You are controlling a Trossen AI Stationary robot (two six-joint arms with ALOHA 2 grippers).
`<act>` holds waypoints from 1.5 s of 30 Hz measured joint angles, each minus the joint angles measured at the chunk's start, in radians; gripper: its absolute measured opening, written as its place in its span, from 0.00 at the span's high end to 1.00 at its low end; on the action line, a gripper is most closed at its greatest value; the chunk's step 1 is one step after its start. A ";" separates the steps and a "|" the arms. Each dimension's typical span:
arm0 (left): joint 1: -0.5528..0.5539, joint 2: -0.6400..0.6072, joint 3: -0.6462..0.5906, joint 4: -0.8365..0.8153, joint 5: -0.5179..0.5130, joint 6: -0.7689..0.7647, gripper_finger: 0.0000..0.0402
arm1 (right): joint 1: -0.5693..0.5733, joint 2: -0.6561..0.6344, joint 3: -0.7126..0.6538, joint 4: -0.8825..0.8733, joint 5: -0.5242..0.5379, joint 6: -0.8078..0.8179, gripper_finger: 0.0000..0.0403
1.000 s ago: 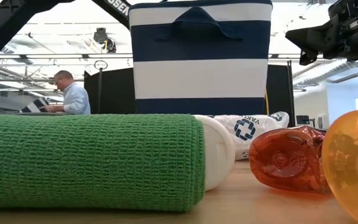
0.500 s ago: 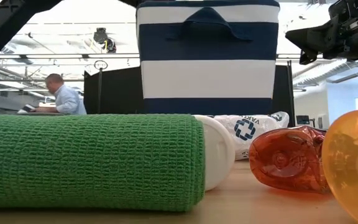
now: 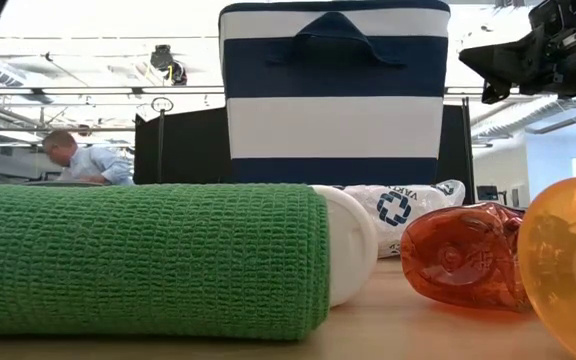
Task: Pick & place medical supplies in basket/bin
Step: Put the red pill bottle into the blue bin
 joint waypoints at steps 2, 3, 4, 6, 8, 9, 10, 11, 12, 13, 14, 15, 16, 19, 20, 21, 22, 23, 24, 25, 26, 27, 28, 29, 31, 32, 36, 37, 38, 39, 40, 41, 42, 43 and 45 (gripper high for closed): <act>-0.011 -0.080 -0.030 -0.029 0.002 -0.071 0.50 | 0.000 0.001 0.000 -0.001 0.000 0.001 1.00; -0.017 -0.123 -0.052 -0.028 0.003 -0.103 0.55 | 0.000 0.001 0.000 -0.004 -0.001 0.001 1.00; -0.025 -0.166 -0.081 -0.030 0.002 -0.134 0.60 | 0.000 0.002 0.000 -0.005 -0.001 0.002 1.00; -0.042 -0.250 -0.145 -0.030 -0.001 -0.194 0.70 | 0.000 0.006 0.000 -0.001 0.000 0.011 1.00; -0.057 -0.330 -0.225 -0.029 0.001 -0.259 0.81 | 0.000 0.008 0.000 0.006 0.000 0.030 1.00; -0.064 -0.371 -0.271 -0.029 0.001 -0.289 0.86 | 0.000 0.009 0.000 0.008 0.000 0.034 1.00; -0.074 -0.418 -0.324 -0.022 -0.001 -0.312 0.92 | 0.000 0.009 0.000 0.006 0.000 0.035 1.00; -0.084 -0.463 -0.381 -0.008 -0.009 -0.331 0.96 | 0.000 0.010 0.000 0.006 0.000 0.035 1.00; -0.098 -0.512 -0.442 0.014 -0.022 -0.348 0.98 | 0.000 0.010 0.000 0.006 0.000 0.036 1.00; -0.115 -0.563 -0.514 0.046 -0.040 -0.361 0.98 | 0.000 0.010 0.000 0.007 0.002 0.036 1.00; -0.134 -0.616 -0.589 0.086 -0.057 -0.371 0.97 | 0.000 0.010 0.000 0.008 0.002 0.036 1.00; -0.153 -0.669 -0.666 0.134 -0.068 -0.374 0.97 | 0.000 0.010 0.000 0.010 0.002 0.036 1.00; -0.172 -0.723 -0.745 0.196 -0.076 -0.373 0.98 | 0.000 0.010 0.000 0.015 0.002 0.036 1.00; -0.221 -0.875 -0.982 0.446 -0.084 -0.345 0.99 | 0.000 0.010 0.000 0.014 0.002 0.036 1.00; -0.235 -0.921 -1.058 0.526 -0.083 -0.334 0.99 | 0.000 0.010 0.000 0.014 0.002 0.034 1.00; -0.246 -0.962 -1.127 0.600 -0.082 -0.319 0.99 | 0.000 0.010 0.000 0.014 0.002 0.031 1.00; -0.256 -1.002 -1.197 0.670 -0.081 -0.302 0.99 | 0.000 0.010 0.000 0.014 0.002 0.031 1.00; -0.261 -1.037 -1.266 0.734 -0.080 -0.288 0.99 | 0.000 0.010 0.000 0.014 0.002 0.031 1.00; -0.267 -1.067 -1.336 0.795 -0.080 -0.276 0.99 | 0.000 0.010 0.000 0.014 0.002 0.030 1.00; -0.269 -1.095 -1.403 0.853 -0.081 -0.268 0.99 | 0.000 0.010 0.000 0.014 0.002 0.029 1.00; -0.269 -1.118 -1.469 0.906 -0.080 -0.264 0.99 | 0.000 0.010 0.000 0.014 0.002 0.028 1.00; -0.269 -1.140 -1.533 0.951 -0.070 -0.256 0.99 | 0.000 0.010 0.000 0.014 0.002 0.026 1.00; -0.269 -1.160 -1.593 0.997 -0.054 -0.249 0.99 | 0.000 0.010 0.000 0.014 0.002 0.024 1.00; -0.269 -1.176 -1.652 1.045 -0.037 -0.244 0.99 | 0.000 0.010 0.000 0.014 0.002 0.022 1.00; -0.270 -1.202 -1.764 1.152 -0.019 -0.258 0.99 | 0.000 0.010 0.000 0.014 0.002 0.021 1.00; -0.270 -1.212 -1.812 1.211 -0.018 -0.272 0.99 | 0.000 0.010 0.000 0.014 0.002 0.021 1.00; -0.269 -1.238 -1.991 1.451 -0.020 -0.285 0.99 | 0.000 0.011 0.000 0.013 -0.002 0.033 1.00; -0.269 -1.238 -2.032 1.506 -0.024 -0.283 0.99 | 0.000 0.013 0.000 0.010 -0.002 0.042 1.00; -0.268 -1.238 -2.070 1.556 -0.031 -0.283 0.99 | 0.000 0.015 0.000 0.005 -0.002 0.053 1.00; -0.266 -1.238 -2.102 1.605 -0.039 -0.282 0.99 | 0.000 0.018 0.000 0.003 -0.002 0.061 1.00; -0.266 -1.238 -2.130 1.645 -0.046 -0.282 0.99 | 0.000 0.021 0.000 0.003 -0.002 0.069 1.00; -0.263 -1.238 -2.157 1.684 -0.049 -0.281 0.99 | 0.000 0.024 0.000 0.005 -0.002 0.077 1.00; -0.261 -1.238 -2.183 1.718 -0.056 -0.280 0.99 | 0.000 0.028 0.000 0.005 -0.002 0.082 1.00; -0.259 -1.238 -2.203 1.745 -0.069 -0.281 0.99 | 0.000 0.033 0.000 0.002 -0.003 0.084 1.00; -0.255 -1.238 -2.235 1.797 -0.099 -0.284 0.98 | 0.000 0.042 0.000 0.003 -0.006 0.084 1.00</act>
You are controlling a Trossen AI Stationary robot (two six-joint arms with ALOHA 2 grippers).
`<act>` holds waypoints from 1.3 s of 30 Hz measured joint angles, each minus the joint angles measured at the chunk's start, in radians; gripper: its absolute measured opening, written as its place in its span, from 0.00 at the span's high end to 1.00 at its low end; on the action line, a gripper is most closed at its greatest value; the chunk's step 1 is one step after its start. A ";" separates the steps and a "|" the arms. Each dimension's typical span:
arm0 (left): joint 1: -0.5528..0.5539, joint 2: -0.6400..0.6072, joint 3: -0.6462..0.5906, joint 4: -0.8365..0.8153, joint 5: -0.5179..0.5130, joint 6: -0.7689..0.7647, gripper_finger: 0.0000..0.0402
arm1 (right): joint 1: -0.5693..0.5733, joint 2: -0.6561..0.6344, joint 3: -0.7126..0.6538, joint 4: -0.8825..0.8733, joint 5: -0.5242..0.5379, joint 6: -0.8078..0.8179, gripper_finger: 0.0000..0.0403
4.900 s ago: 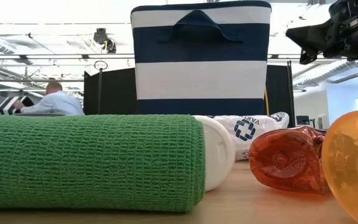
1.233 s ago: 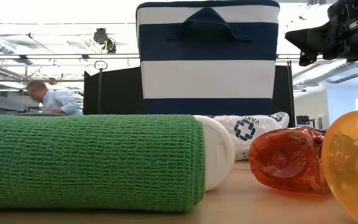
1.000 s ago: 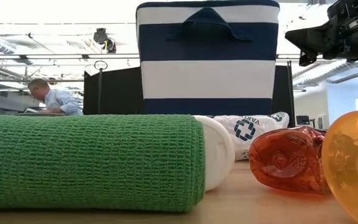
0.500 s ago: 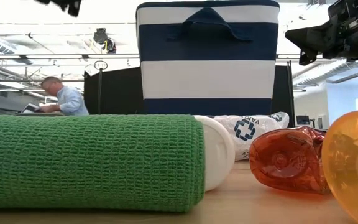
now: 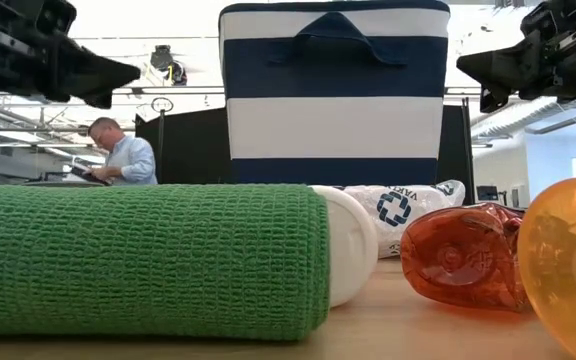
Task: Pick & place medical supplies in basket/bin
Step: Put the red pill bottle into the blue bin
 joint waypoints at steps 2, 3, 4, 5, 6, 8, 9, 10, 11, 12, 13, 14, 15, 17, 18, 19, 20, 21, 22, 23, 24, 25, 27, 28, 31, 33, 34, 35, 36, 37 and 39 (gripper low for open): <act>0.002 0.000 -0.020 0.016 -0.022 -0.002 0.98 | 0.000 0.009 0.000 0.015 -0.017 -0.004 1.00; 0.002 0.000 -0.027 0.014 -0.031 -0.002 0.98 | 0.000 0.012 0.000 0.031 -0.033 -0.013 1.00; 0.002 0.000 -0.029 0.006 -0.038 -0.002 0.98 | 0.000 0.015 0.000 0.062 -0.054 -0.028 1.00; 0.002 0.001 -0.029 0.005 -0.044 -0.002 0.98 | 0.000 0.018 0.000 0.107 -0.079 -0.045 1.00; 0.002 0.001 -0.029 0.009 -0.045 0.001 0.98 | 0.000 0.019 0.002 0.165 -0.108 -0.064 1.00; 0.002 0.001 -0.029 0.016 -0.045 0.009 0.98 | 0.000 0.018 0.024 0.267 -0.156 -0.078 1.00; 0.002 0.001 -0.029 0.020 -0.045 0.017 0.98 | 0.001 0.018 0.047 0.287 -0.162 -0.069 1.00; 0.002 0.001 -0.029 0.024 -0.045 0.023 0.98 | 0.006 0.022 0.064 0.271 -0.173 -0.063 1.00; 0.002 0.001 -0.029 0.029 -0.045 0.024 0.98 | 0.013 0.036 0.092 0.231 -0.180 -0.066 1.00; 0.002 0.001 -0.029 0.033 -0.045 0.024 0.98 | 0.028 0.054 0.133 0.207 -0.180 -0.080 1.00; 0.002 0.001 -0.029 0.037 -0.045 0.023 0.98 | 0.046 0.075 0.174 0.186 -0.173 -0.096 1.00; 0.002 0.001 -0.029 0.040 -0.045 0.023 0.98 | 0.069 0.103 0.218 0.156 -0.151 -0.115 1.00; 0.002 0.001 -0.029 0.042 -0.045 0.023 0.98 | 0.095 0.139 0.265 0.119 -0.118 -0.134 1.00; 0.002 0.001 -0.029 0.045 -0.045 0.022 0.98 | 0.155 0.240 0.350 0.011 -0.065 -0.172 1.00; 0.002 0.001 -0.029 0.044 -0.045 0.022 0.98 | 0.191 0.298 0.394 -0.040 -0.034 -0.195 1.00; 0.002 0.001 -0.029 0.043 -0.046 0.022 0.98 | 0.229 0.358 0.443 -0.077 -0.001 -0.217 1.00; 0.002 0.001 -0.029 0.043 -0.050 0.021 0.98 | 0.269 0.416 0.492 -0.108 0.042 -0.237 1.00; 0.002 0.001 -0.029 0.044 -0.052 0.021 0.98 | 0.308 0.471 0.538 -0.142 0.097 -0.256 1.00; 0.002 0.001 -0.028 0.044 -0.053 0.021 0.98 | 0.347 0.525 0.583 -0.169 0.154 -0.273 1.00; 0.002 0.001 -0.028 0.043 -0.054 0.021 0.98 | 0.382 0.581 0.628 -0.196 0.205 -0.286 0.99; 0.002 0.001 -0.028 0.043 -0.055 0.021 0.98 | 0.416 0.629 0.670 -0.224 0.252 -0.290 0.98; 0.002 0.001 -0.028 0.042 -0.054 0.021 0.98 | 0.449 0.675 0.705 -0.255 0.284 -0.291 0.96; 0.002 0.001 -0.028 0.036 -0.054 0.021 0.98 | 0.506 0.753 0.764 -0.310 0.345 -0.292 0.92; 0.002 0.001 -0.028 0.034 -0.053 0.021 0.98 | 0.535 0.785 0.788 -0.314 0.372 -0.292 0.89; 0.002 0.001 -0.028 0.024 -0.053 0.012 0.98 | 0.608 0.867 0.825 -0.295 0.440 -0.268 0.78; 0.002 0.001 -0.028 0.012 -0.052 -0.010 0.98 | 0.646 0.925 0.830 -0.265 0.470 -0.218 0.70; 0.002 0.001 -0.028 0.010 -0.052 -0.018 0.98 | 0.661 0.949 0.830 -0.255 0.479 -0.195 0.67; 0.002 0.001 -0.028 0.008 -0.052 -0.027 0.98 | 0.676 0.972 0.830 -0.239 0.484 -0.176 0.63; 0.002 0.001 -0.028 0.004 -0.052 -0.037 0.98 | 0.689 0.993 0.831 -0.217 0.496 -0.161 0.59; 0.002 0.001 -0.028 0.003 -0.052 -0.042 0.98 | 0.702 1.014 0.833 -0.209 0.502 -0.149 0.56; 0.002 0.001 -0.028 0.002 -0.052 -0.058 0.98 | 0.724 1.060 0.834 -0.215 0.502 -0.111 0.50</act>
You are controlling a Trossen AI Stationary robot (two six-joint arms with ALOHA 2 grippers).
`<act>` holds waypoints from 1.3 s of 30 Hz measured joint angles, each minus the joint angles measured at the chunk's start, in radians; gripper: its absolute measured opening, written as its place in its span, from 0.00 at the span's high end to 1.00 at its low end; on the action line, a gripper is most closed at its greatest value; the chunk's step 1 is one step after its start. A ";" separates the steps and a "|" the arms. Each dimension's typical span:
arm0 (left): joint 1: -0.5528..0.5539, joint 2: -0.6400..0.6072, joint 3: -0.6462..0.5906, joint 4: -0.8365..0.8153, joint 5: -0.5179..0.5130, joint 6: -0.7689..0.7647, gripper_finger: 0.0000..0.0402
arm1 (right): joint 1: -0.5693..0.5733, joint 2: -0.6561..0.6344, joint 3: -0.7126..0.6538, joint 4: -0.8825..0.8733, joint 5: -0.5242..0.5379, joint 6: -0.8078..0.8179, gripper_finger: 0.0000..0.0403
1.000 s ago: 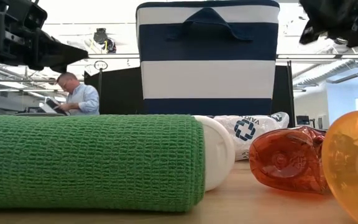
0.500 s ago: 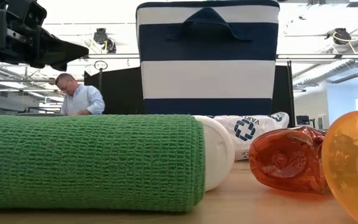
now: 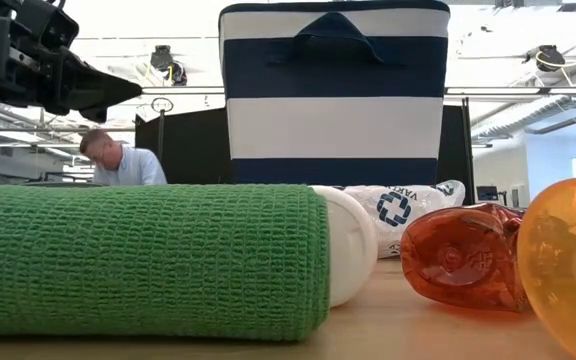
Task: Pick & place medical supplies in basket/bin
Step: Put the red pill bottle into the blue bin
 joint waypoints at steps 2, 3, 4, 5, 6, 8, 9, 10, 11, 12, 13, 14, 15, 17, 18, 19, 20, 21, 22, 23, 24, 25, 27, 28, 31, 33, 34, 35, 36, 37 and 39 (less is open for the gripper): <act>0.000 0.000 0.000 -0.001 0.000 -0.005 0.98 | 0.013 0.049 0.000 -0.018 -0.002 0.060 0.46; 0.000 0.000 0.000 -0.003 0.000 -0.006 0.98 | 0.018 0.073 -0.001 -0.025 -0.002 0.086 0.45; 0.000 0.000 0.000 -0.006 0.000 -0.009 0.98 | 0.023 0.098 -0.001 -0.027 -0.002 0.109 0.43; 0.000 0.000 0.000 -0.009 0.000 -0.010 0.98 | 0.028 0.125 -0.001 -0.029 -0.002 0.127 0.43; 0.000 0.000 0.000 -0.011 0.000 -0.015 0.98 | 0.031 0.152 -0.001 -0.034 -0.002 0.139 0.42; 0.000 0.000 0.000 -0.015 0.000 -0.025 0.98 | 0.036 0.208 -0.001 -0.043 -0.004 0.160 0.41; 0.000 0.000 0.000 -0.016 0.000 -0.026 0.98 | 0.037 0.235 -0.001 -0.043 -0.005 0.169 0.41; 0.000 0.000 0.000 -0.017 0.000 -0.027 0.98 | 0.036 0.262 -0.002 -0.038 -0.007 0.183 0.41; 0.000 0.000 0.000 -0.019 0.000 -0.030 0.98 | 0.036 0.288 -0.002 -0.034 -0.029 0.197 0.41; 0.000 0.000 0.000 -0.021 0.000 -0.033 0.98 | 0.034 0.315 -0.002 -0.033 -0.061 0.212 0.41; 0.000 0.000 0.000 -0.021 0.000 -0.037 0.98 | 0.035 0.340 -0.002 -0.036 -0.086 0.227 0.42; 0.000 0.000 0.000 -0.021 0.000 -0.043 0.98 | 0.035 0.362 -0.002 -0.038 -0.106 0.240 0.42; 0.000 0.000 0.000 -0.021 0.000 -0.048 0.98 | 0.036 0.382 -0.002 -0.039 -0.117 0.251 0.42; 0.000 0.000 0.000 -0.022 0.000 -0.050 0.98 | 0.036 0.409 -0.002 -0.035 -0.155 0.257 0.42; 0.000 0.000 0.000 -0.023 0.000 -0.050 0.98 | 0.035 0.421 -0.002 -0.035 -0.172 0.257 0.42; 0.000 0.000 0.000 -0.025 0.000 -0.050 0.98 | 0.035 0.434 -0.002 -0.035 -0.190 0.253 0.42; 0.000 0.000 0.000 -0.028 0.000 -0.050 0.98 | 0.035 0.447 -0.002 -0.036 -0.197 0.241 0.42; 0.000 0.000 0.000 -0.030 0.000 -0.049 0.98 | 0.035 0.458 -0.002 -0.037 -0.211 0.229 0.42; 0.000 0.000 0.000 -0.030 0.000 -0.047 0.98 | 0.035 0.468 -0.002 -0.036 -0.213 0.215 0.42; 0.000 0.000 0.000 -0.029 0.000 -0.047 0.98 | 0.035 0.477 -0.002 -0.036 -0.213 0.206 0.43; 0.000 0.000 0.000 -0.029 0.000 -0.047 0.98 | 0.035 0.486 -0.002 -0.034 -0.214 0.198 0.43; 0.000 0.000 0.000 -0.029 0.000 -0.047 0.98 | 0.034 0.496 -0.002 -0.033 -0.214 0.194 0.43; 0.000 0.000 0.000 -0.029 0.000 -0.047 0.98 | 0.033 0.519 -0.002 -0.030 -0.213 0.183 0.44; 0.000 0.000 0.000 -0.029 0.000 -0.046 0.98 | 0.031 0.533 -0.002 -0.016 -0.212 0.175 0.45; 0.000 0.000 0.000 -0.029 -0.001 -0.046 0.98 | 0.023 0.560 -0.002 0.029 -0.212 0.161 0.47; 0.000 0.000 0.000 -0.029 -0.001 -0.046 0.98 | 0.016 0.567 -0.001 0.037 -0.217 0.160 0.49; 0.000 0.000 0.001 -0.030 -0.001 -0.046 0.98 | 0.014 0.567 -0.001 0.037 -0.219 0.161 0.51; 0.000 0.000 0.001 -0.034 -0.001 -0.046 0.98 | 0.011 0.567 -0.001 0.036 -0.221 0.161 0.52; 0.000 0.000 0.001 -0.039 -0.001 -0.046 0.98 | 0.010 0.563 -0.001 0.036 -0.223 0.164 0.54; 0.000 0.000 0.001 -0.043 -0.001 -0.046 0.98 | 0.010 0.558 -0.001 0.034 -0.223 0.167 0.56; 0.000 0.000 0.001 -0.048 -0.001 -0.046 0.98 | 0.008 0.544 -0.002 0.023 -0.214 0.167 0.60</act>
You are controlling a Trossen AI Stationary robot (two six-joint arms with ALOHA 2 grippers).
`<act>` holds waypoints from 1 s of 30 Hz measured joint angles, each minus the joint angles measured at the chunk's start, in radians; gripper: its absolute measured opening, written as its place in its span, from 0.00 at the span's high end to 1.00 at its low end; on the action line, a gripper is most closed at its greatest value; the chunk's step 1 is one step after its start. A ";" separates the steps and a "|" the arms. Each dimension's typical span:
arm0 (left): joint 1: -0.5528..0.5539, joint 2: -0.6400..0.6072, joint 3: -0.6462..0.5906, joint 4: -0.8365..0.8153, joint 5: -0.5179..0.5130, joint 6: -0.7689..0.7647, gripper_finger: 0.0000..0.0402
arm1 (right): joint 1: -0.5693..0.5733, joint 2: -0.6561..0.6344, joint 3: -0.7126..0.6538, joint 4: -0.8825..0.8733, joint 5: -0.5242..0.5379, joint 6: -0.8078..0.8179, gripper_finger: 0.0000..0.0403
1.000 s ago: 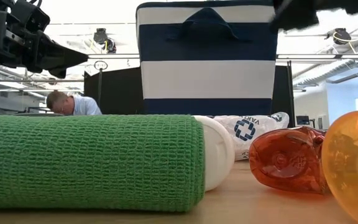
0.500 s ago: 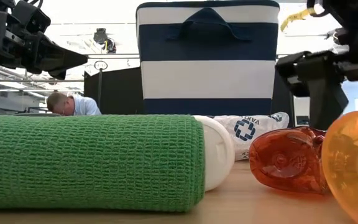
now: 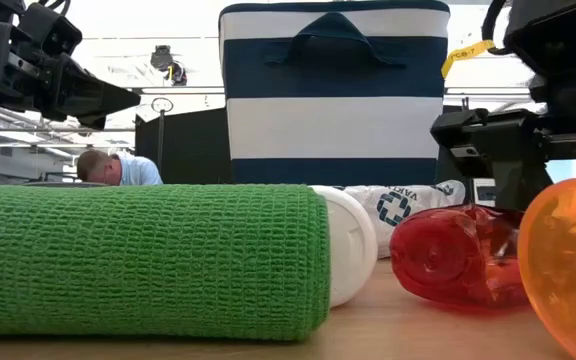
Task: Pick & place medical supplies in basket/bin
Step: Put the red pill bottle into the blue bin
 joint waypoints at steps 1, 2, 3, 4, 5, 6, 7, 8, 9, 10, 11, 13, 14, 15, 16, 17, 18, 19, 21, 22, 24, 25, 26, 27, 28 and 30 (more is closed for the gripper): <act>0.000 0.000 0.000 -0.001 0.000 0.000 0.98 | -0.001 -0.010 0.000 -0.007 0.001 -0.001 0.63; 0.000 0.000 0.000 -0.002 0.000 0.001 0.98 | -0.001 -0.024 0.000 -0.010 0.001 -0.004 0.65; 0.000 0.000 0.000 -0.002 0.000 0.001 0.98 | -0.001 -0.039 0.000 -0.014 0.001 -0.005 0.68; 0.000 0.000 0.000 -0.002 0.000 0.002 0.98 | 0.000 -0.055 0.000 -0.019 0.000 -0.006 0.70; 0.000 0.000 0.000 -0.003 0.000 0.002 0.98 | 0.000 -0.072 0.000 -0.023 -0.001 -0.006 0.72; 0.000 0.000 0.000 -0.003 0.000 0.002 0.98 | 0.001 -0.089 0.000 -0.028 -0.003 -0.006 0.73; 0.000 0.000 0.000 -0.003 0.000 0.002 0.98 | 0.001 -0.107 -0.001 -0.030 -0.005 -0.007 0.73; 0.000 0.000 0.000 -0.003 0.000 0.002 0.98 | 0.000 -0.130 -0.001 -0.030 -0.015 -0.009 0.73; 0.000 0.000 0.000 -0.003 0.000 0.002 0.98 | -0.001 -0.154 -0.001 -0.028 -0.027 -0.011 0.73; 0.000 0.000 0.000 -0.003 0.000 0.002 0.98 | -0.001 -0.179 -0.001 -0.026 -0.033 -0.014 0.73; 0.000 0.000 0.000 -0.003 0.000 0.001 0.98 | -0.001 -0.205 -0.002 -0.025 -0.049 -0.018 0.73; 0.000 0.000 0.000 -0.003 0.000 0.001 0.98 | 0.000 -0.267 -0.013 -0.025 -0.064 -0.034 0.70; 0.000 0.000 0.000 -0.003 0.000 0.001 0.98 | 0.000 -0.303 -0.021 -0.025 -0.081 -0.046 0.68; 0.000 0.000 0.000 -0.003 0.000 0.001 0.98 | -0.001 -0.343 -0.030 -0.025 -0.085 -0.055 0.68; 0.000 0.000 0.000 -0.003 0.000 0.001 0.98 | -0.002 -0.383 -0.042 -0.022 -0.099 -0.066 0.67; 0.000 0.000 0.000 -0.003 0.000 0.001 0.98 | -0.005 -0.427 -0.053 -0.021 -0.104 -0.081 0.67; 0.000 0.000 0.000 -0.003 0.000 0.001 0.98 | -0.005 -0.473 -0.065 -0.021 -0.105 -0.096 0.68; 0.000 0.000 0.000 -0.003 0.000 0.000 0.98 | -0.005 -0.520 -0.079 -0.019 -0.105 -0.115 0.69; 0.000 0.000 0.000 -0.003 0.000 0.000 0.98 | -0.005 -0.617 -0.115 -0.002 -0.104 -0.165 0.72; 0.000 0.000 0.000 -0.003 0.000 0.000 0.98 | -0.005 -0.666 -0.138 0.016 -0.103 -0.193 0.73; 0.000 0.000 0.000 -0.003 0.000 0.000 0.98 | -0.013 -0.763 -0.193 0.071 -0.104 -0.241 0.73; 0.000 0.000 0.000 -0.003 0.000 0.000 0.98 | -0.022 -0.809 -0.223 0.099 -0.104 -0.257 0.73; 0.000 0.000 0.000 -0.003 0.000 0.000 0.98 | -0.032 -0.856 -0.252 0.124 -0.104 -0.266 0.73; 0.000 0.000 0.000 -0.002 0.000 0.000 0.98 | -0.041 -0.900 -0.282 0.146 -0.105 -0.267 0.73; 0.000 0.000 0.000 -0.002 0.000 0.000 0.98 | -0.049 -0.945 -0.314 0.166 -0.108 -0.268 0.72; 0.000 0.000 0.000 -0.002 0.000 0.000 0.98 | -0.061 -1.027 -0.386 0.229 -0.159 -0.268 0.71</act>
